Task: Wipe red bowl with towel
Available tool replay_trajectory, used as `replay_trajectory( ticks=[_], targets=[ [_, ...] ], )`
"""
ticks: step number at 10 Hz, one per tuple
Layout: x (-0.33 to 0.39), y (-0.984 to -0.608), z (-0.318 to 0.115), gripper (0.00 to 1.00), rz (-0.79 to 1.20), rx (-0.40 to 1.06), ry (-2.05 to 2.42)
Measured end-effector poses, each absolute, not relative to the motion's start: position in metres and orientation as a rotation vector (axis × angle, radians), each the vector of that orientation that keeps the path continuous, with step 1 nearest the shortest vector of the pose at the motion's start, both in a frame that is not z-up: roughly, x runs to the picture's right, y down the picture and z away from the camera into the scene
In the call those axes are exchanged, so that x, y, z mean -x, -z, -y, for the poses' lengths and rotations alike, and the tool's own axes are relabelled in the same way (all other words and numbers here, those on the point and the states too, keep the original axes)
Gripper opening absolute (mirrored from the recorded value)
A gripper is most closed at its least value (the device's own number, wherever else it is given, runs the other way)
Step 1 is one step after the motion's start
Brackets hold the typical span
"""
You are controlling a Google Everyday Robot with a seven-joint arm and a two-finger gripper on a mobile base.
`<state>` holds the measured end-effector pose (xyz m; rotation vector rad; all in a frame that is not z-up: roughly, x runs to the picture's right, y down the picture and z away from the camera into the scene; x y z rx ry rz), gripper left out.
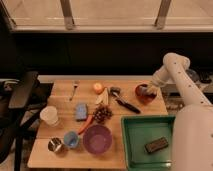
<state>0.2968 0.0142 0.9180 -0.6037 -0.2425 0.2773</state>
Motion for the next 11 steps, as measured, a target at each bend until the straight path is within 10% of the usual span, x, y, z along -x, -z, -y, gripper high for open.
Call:
replay_trajectory(
  ticks=[11],
  targets=[
    [-0.293,-0.883,-0.043,0.0,0.314,0.608,-0.284]
  ],
)
